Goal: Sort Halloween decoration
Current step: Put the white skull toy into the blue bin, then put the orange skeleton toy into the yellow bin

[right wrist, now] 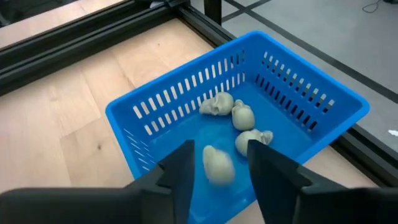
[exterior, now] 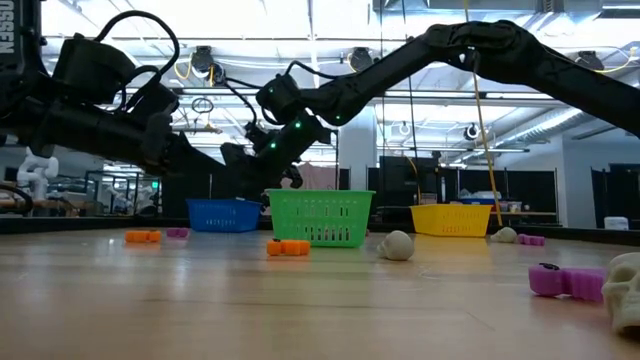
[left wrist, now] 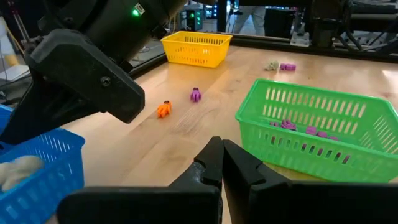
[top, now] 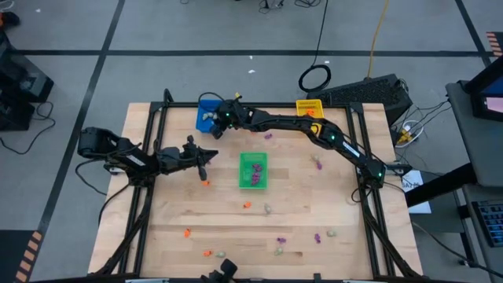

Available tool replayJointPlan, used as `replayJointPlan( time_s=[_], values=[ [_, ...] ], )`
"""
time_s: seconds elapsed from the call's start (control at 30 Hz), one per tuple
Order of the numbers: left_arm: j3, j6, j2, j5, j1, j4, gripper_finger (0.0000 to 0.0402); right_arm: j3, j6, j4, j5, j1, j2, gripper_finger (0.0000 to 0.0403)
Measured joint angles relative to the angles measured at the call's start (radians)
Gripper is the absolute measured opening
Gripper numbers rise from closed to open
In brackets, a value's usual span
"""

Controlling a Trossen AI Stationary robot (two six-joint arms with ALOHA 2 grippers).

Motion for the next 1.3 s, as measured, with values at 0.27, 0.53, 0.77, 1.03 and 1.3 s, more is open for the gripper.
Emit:
replayJointPlan(
  time_s=[0.27,0.53,0.77,1.03,1.3],
  values=[
    [0.000,0.001,0.000,0.000,0.000,-0.004,0.0008,-0.001,-0.011,0.020,-0.004,0.001,-0.003,0.0167],
    [0.000,0.003,0.000,0.000,0.000,-0.030,0.0008,-0.002,-0.091,-0.011,0.002,0.003,-0.071,0.0103],
    [0.000,0.008,0.000,0.000,0.000,-0.030,0.0008,-0.001,-0.188,-0.057,0.003,0.002,-0.118,0.0007],
    [0.000,0.010,0.000,0.000,0.000,-0.028,0.0008,-0.131,-0.161,0.123,0.001,0.026,-0.128,0.0001],
    [0.000,0.027,0.000,0.000,0.000,-0.030,0.0008,-0.460,-0.134,0.370,0.023,0.048,-0.298,0.0000]
  ],
)
